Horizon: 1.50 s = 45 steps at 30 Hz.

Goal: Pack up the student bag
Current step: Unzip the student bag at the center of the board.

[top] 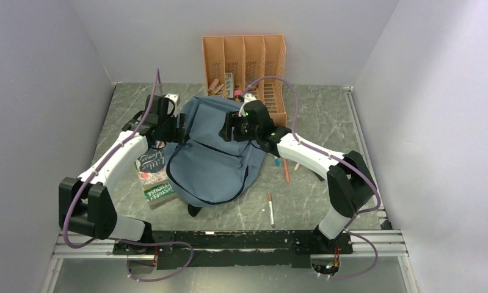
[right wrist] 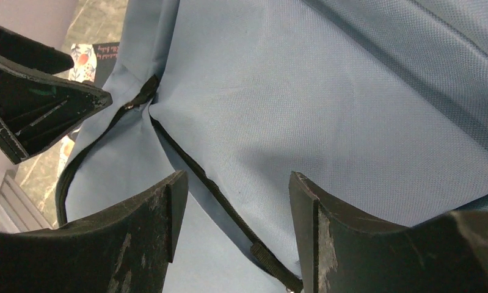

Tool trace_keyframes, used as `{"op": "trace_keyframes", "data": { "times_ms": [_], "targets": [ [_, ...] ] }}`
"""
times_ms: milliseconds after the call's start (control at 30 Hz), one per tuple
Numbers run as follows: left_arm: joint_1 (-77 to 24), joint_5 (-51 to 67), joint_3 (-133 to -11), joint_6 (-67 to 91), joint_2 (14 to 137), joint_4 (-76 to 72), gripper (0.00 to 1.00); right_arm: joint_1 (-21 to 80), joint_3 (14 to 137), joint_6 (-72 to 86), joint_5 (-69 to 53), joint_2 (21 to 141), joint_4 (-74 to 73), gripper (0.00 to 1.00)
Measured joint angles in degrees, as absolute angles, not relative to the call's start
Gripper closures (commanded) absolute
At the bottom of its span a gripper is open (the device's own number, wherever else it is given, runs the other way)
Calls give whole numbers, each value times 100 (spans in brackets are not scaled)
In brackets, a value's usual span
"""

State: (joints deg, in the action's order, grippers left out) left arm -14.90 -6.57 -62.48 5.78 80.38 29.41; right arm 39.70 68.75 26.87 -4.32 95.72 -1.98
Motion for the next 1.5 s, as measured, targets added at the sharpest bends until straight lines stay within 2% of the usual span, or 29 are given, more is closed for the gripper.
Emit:
{"op": "trace_keyframes", "data": {
  "times_ms": [400,1167,1267,1500],
  "targets": [
    [-1857,-534,-6381,-207,8359,2998,35,3857,6622,2628,-777,9570,-152,35],
    [-2038,-875,-6536,-421,9146,3013,54,3743,6528,2611,-1046,9570,-27,35],
    [-2064,-897,-6595,-427,9203,3017,60,3726,6517,2611,-1081,9570,-23,35],
    [-2126,-956,-6663,-423,9251,3017,80,3695,6512,2613,-1131,9570,1,36]
  ]
}}
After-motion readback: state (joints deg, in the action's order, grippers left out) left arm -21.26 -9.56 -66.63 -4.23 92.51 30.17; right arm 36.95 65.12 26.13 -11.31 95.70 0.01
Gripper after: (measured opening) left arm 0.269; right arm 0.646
